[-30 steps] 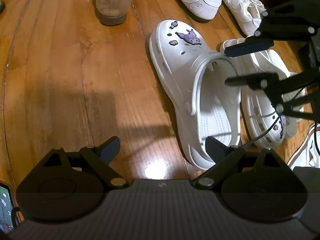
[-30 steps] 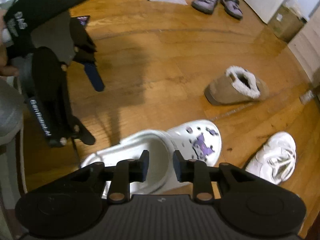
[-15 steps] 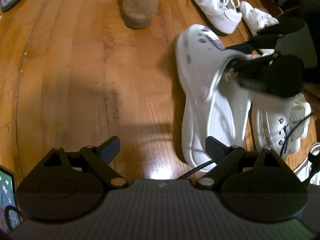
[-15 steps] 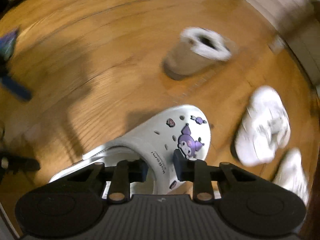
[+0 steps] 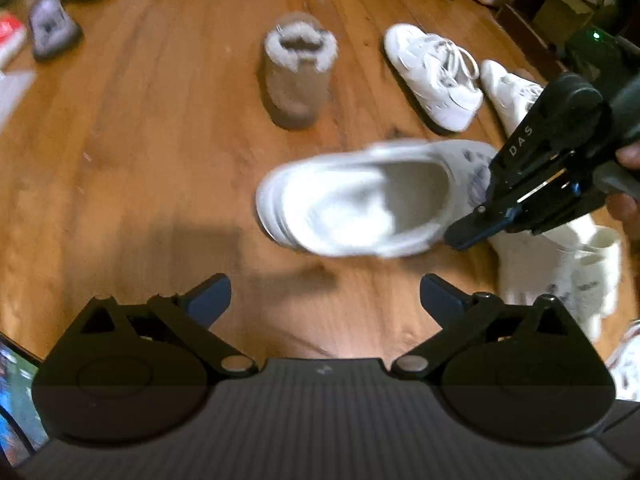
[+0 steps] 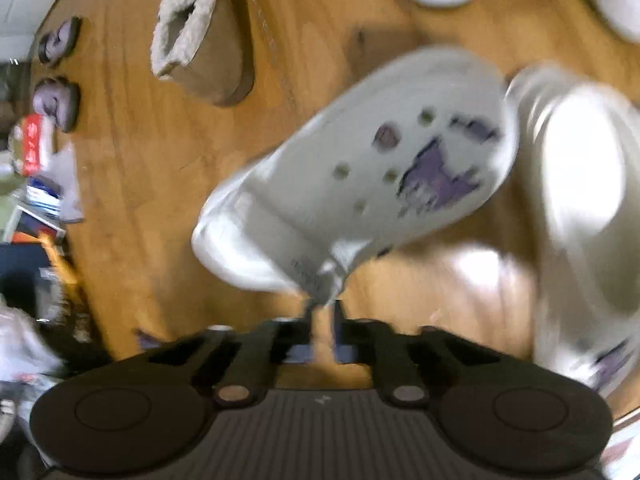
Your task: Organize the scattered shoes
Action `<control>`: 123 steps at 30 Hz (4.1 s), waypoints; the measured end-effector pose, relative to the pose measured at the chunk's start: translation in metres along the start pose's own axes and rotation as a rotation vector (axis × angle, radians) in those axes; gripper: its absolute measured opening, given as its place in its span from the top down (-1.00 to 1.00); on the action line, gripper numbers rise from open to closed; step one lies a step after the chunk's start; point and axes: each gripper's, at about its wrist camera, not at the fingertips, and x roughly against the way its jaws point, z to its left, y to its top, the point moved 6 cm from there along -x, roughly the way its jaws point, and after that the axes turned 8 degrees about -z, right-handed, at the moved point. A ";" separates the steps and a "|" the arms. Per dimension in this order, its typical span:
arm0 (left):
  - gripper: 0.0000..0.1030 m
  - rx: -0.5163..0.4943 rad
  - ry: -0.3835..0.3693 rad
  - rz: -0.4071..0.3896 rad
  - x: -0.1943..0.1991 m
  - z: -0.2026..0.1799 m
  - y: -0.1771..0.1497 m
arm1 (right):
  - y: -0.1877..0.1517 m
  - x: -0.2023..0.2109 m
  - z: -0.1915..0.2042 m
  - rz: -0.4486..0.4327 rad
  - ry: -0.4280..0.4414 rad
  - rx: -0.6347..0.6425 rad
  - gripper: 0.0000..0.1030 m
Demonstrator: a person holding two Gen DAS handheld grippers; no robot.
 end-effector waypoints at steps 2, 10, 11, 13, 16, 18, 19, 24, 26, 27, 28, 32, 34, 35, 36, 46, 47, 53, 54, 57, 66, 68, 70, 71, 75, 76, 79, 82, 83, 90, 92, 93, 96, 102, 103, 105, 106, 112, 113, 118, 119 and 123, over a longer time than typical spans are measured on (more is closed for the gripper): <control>-0.99 0.031 -0.044 0.025 -0.006 0.001 -0.004 | -0.009 0.002 0.005 0.021 0.075 -0.028 0.98; -0.99 0.168 -0.240 0.108 -0.032 -0.002 -0.013 | -0.018 0.050 0.070 -0.405 -0.187 1.166 -0.43; -0.99 0.179 -0.258 0.118 -0.035 -0.003 -0.014 | -0.021 0.044 0.070 -0.404 -0.214 1.274 -0.54; -0.99 0.203 -0.294 0.137 -0.041 -0.004 -0.015 | -0.025 0.032 0.067 -0.379 -0.256 1.443 -0.67; -0.99 0.221 -0.321 0.165 -0.050 -0.006 -0.018 | -0.030 0.013 0.067 -0.336 -0.253 1.539 -0.67; -0.99 0.212 -0.311 0.180 -0.056 -0.006 -0.020 | -0.032 0.004 0.066 -0.309 -0.251 1.576 -0.68; -0.99 0.212 -0.308 0.185 -0.058 -0.006 -0.021 | -0.030 -0.004 0.066 -0.275 -0.257 1.588 -0.68; -0.99 0.209 -0.293 0.213 -0.067 -0.005 -0.024 | -0.012 -0.037 0.075 -0.214 -0.290 1.644 -0.79; -0.99 0.207 -0.278 0.218 -0.071 -0.004 -0.024 | -0.004 -0.055 0.078 -0.158 -0.288 1.638 -0.89; -0.99 0.207 -0.269 0.218 -0.072 -0.004 -0.024 | -0.002 -0.062 0.078 -0.142 -0.290 1.625 -0.96; -0.99 0.207 -0.261 0.218 -0.073 -0.003 -0.024 | 0.001 -0.071 0.080 -0.131 -0.304 1.600 -0.99; -0.99 0.182 -0.231 0.207 -0.070 -0.003 -0.023 | 0.010 -0.073 0.086 -0.121 -0.345 1.419 -0.90; -0.99 0.163 -0.213 0.209 -0.069 -0.004 -0.023 | 0.027 -0.068 0.088 -0.119 -0.370 1.208 -0.89; -0.99 0.158 -0.203 0.212 -0.069 -0.005 -0.024 | 0.036 -0.063 0.086 -0.132 -0.376 1.098 -0.88; -0.99 0.152 -0.194 0.215 -0.070 -0.005 -0.025 | 0.039 -0.060 0.084 -0.135 -0.371 1.042 -0.86; -0.99 0.123 -0.199 0.194 -0.058 -0.013 -0.023 | 0.015 -0.012 0.030 -0.044 -0.172 0.487 -0.84; -0.99 0.117 -0.202 0.195 -0.058 -0.014 -0.023 | 0.009 -0.007 0.019 -0.024 -0.177 0.458 -0.84; -0.99 0.098 -0.226 0.216 -0.062 -0.029 -0.029 | -0.003 0.019 -0.043 0.007 -0.227 0.229 -0.84; -0.99 0.094 -0.229 0.221 -0.064 -0.031 -0.029 | -0.004 0.021 -0.050 0.009 -0.237 0.217 -0.78; -0.99 0.081 -0.234 0.231 -0.067 -0.038 -0.030 | -0.005 0.043 -0.069 -0.029 -0.255 0.180 -0.77; -0.99 0.066 -0.227 0.243 -0.074 -0.044 -0.034 | -0.025 0.109 -0.072 -0.373 -0.297 0.505 -0.82; -0.99 0.061 -0.233 0.243 -0.075 -0.046 -0.033 | -0.040 0.112 -0.077 -0.486 -0.346 0.628 -0.82; -0.99 0.056 -0.231 0.247 -0.077 -0.047 -0.033 | -0.053 0.101 -0.077 -0.470 -0.315 0.642 -0.82; -0.99 0.054 -0.229 0.249 -0.078 -0.048 -0.033 | -0.053 0.096 -0.078 -0.448 -0.287 0.629 -0.81; -0.99 0.058 -0.210 0.263 -0.086 -0.047 -0.033 | -0.051 0.081 -0.071 -0.441 -0.248 0.642 -0.82; -0.99 0.059 -0.209 0.265 -0.087 -0.047 -0.033 | -0.055 0.078 -0.067 -0.464 -0.271 0.687 -0.82; -0.99 0.059 -0.210 0.268 -0.089 -0.049 -0.034 | -0.068 0.062 -0.054 -0.458 -0.319 0.833 -0.89; -0.99 0.058 -0.202 0.273 -0.091 -0.051 -0.034 | -0.074 0.027 -0.054 -0.346 -0.392 0.986 -1.00; -0.99 0.056 -0.198 0.276 -0.092 -0.053 -0.034 | -0.075 0.017 -0.058 -0.319 -0.373 1.028 -0.99; -0.99 0.031 -0.205 0.284 -0.093 -0.065 -0.036 | -0.063 0.022 -0.079 -0.213 -0.290 0.859 -0.39; -0.99 0.031 -0.207 0.288 -0.094 -0.067 -0.036 | -0.060 0.028 -0.087 -0.190 -0.296 0.813 -0.25; -0.99 0.031 -0.207 0.290 -0.095 -0.067 -0.037 | -0.059 0.030 -0.090 -0.186 -0.299 0.800 -0.27; -0.99 0.025 -0.208 0.296 -0.096 -0.071 -0.039 | -0.055 0.034 -0.103 -0.192 -0.334 0.766 -0.40; -0.99 0.001 -0.213 0.280 -0.092 -0.078 -0.035 | -0.053 0.048 -0.115 -0.253 -0.436 0.784 -0.13; -0.99 -0.002 -0.212 0.275 -0.092 -0.080 -0.033 | -0.052 0.061 -0.113 -0.271 -0.341 0.718 -0.14; -0.99 -0.016 -0.206 0.262 -0.091 -0.083 -0.028 | -0.049 0.083 -0.109 -0.307 -0.173 0.607 -0.27; -0.99 -0.024 -0.201 0.255 -0.091 -0.084 -0.025 | -0.048 0.090 -0.108 -0.325 -0.126 0.575 -0.50; -1.00 -0.067 -0.134 0.199 -0.098 -0.098 0.017 | -0.015 0.118 -0.110 -0.619 -0.110 0.515 -0.72; -1.00 -0.085 -0.110 0.186 -0.101 -0.101 0.030 | -0.008 0.120 -0.110 -0.630 -0.090 0.496 -0.72; -1.00 -0.139 0.021 0.068 -0.121 -0.115 0.105 | 0.023 0.137 -0.106 -0.632 0.047 0.390 -0.18; -1.00 -0.140 0.038 0.056 -0.126 -0.116 0.116 | 0.034 0.140 -0.103 -0.628 0.072 0.372 -0.17; -1.00 -0.152 0.081 0.020 -0.151 -0.126 0.158 | 0.072 0.149 -0.092 -0.641 0.095 0.346 -0.17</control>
